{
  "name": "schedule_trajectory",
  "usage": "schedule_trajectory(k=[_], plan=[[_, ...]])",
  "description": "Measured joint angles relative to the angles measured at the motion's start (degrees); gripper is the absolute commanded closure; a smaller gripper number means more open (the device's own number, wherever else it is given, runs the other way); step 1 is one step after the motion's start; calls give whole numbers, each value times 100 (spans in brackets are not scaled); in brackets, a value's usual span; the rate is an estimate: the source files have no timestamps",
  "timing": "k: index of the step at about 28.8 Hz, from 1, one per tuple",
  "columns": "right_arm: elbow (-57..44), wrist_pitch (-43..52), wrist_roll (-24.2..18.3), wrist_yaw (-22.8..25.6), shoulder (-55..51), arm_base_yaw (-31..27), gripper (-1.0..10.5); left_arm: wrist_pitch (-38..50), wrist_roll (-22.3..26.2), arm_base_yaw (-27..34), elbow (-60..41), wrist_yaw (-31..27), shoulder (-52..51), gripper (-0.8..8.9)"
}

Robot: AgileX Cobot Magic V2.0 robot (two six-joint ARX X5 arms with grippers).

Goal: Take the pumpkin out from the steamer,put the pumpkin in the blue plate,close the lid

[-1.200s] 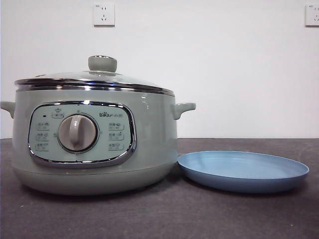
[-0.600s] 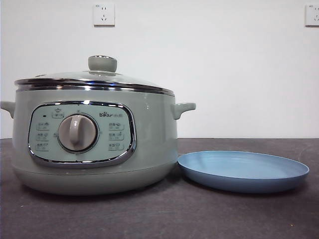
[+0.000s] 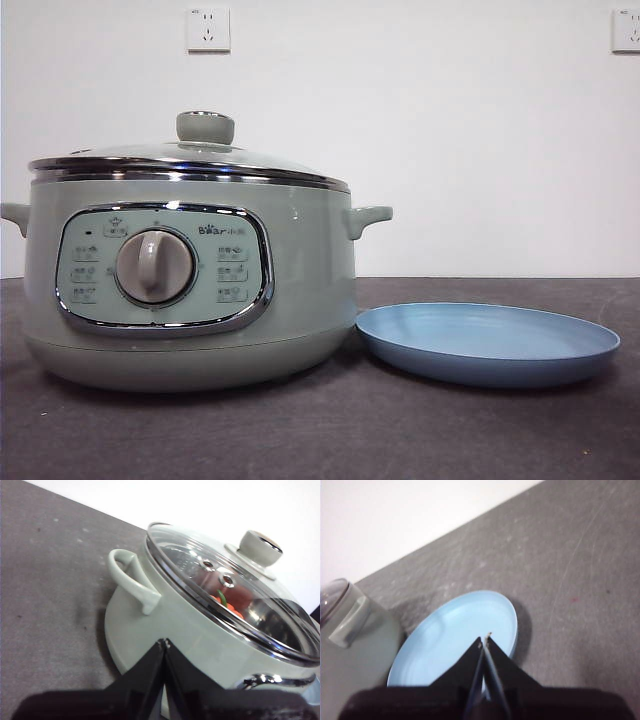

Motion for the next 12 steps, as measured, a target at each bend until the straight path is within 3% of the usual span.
schedule_trajectory(k=[12], plan=[[748,-157,2,-4,846,0,963,-494,-118,0,907,-531,22,821]])
